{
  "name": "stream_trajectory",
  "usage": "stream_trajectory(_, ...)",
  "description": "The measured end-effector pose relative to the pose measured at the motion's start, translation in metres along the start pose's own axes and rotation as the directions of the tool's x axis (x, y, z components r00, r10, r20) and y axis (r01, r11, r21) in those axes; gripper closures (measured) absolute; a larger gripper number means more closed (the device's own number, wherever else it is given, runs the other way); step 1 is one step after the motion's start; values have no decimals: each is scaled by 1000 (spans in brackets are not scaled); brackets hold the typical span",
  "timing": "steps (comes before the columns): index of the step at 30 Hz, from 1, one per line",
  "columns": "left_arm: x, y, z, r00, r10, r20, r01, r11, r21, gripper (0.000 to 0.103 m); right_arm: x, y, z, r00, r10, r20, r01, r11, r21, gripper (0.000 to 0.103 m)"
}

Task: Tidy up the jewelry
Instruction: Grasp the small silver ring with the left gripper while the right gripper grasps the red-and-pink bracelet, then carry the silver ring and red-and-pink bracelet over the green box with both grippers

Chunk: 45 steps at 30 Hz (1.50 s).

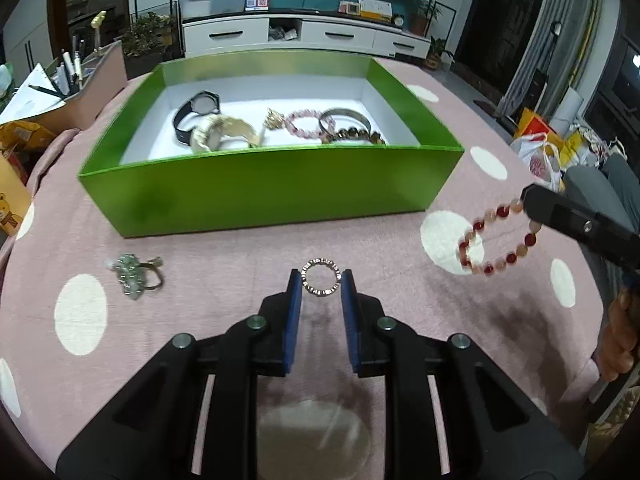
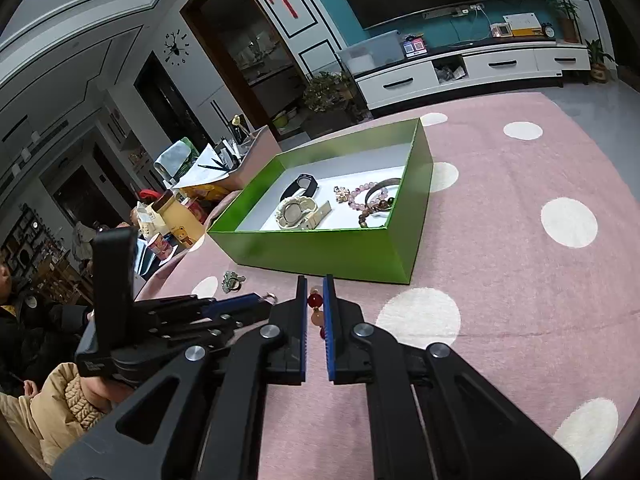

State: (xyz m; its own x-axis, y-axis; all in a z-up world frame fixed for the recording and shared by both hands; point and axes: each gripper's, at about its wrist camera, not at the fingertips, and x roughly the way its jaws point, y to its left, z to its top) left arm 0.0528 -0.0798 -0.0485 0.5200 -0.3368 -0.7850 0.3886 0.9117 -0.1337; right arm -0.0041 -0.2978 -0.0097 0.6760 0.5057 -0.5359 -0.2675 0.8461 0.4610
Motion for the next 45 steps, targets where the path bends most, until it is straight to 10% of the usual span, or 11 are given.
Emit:
stream_trajectory(18,-45,39,65,990,97,104,-90,994,-68,84,8,33,55,997,13,80,-5,995,-97,96)
stream_trajectory(45,1,80,124,984,166,68,-159,982,-101,84,95,35,101,999,-32,19,34,995,-96,96)
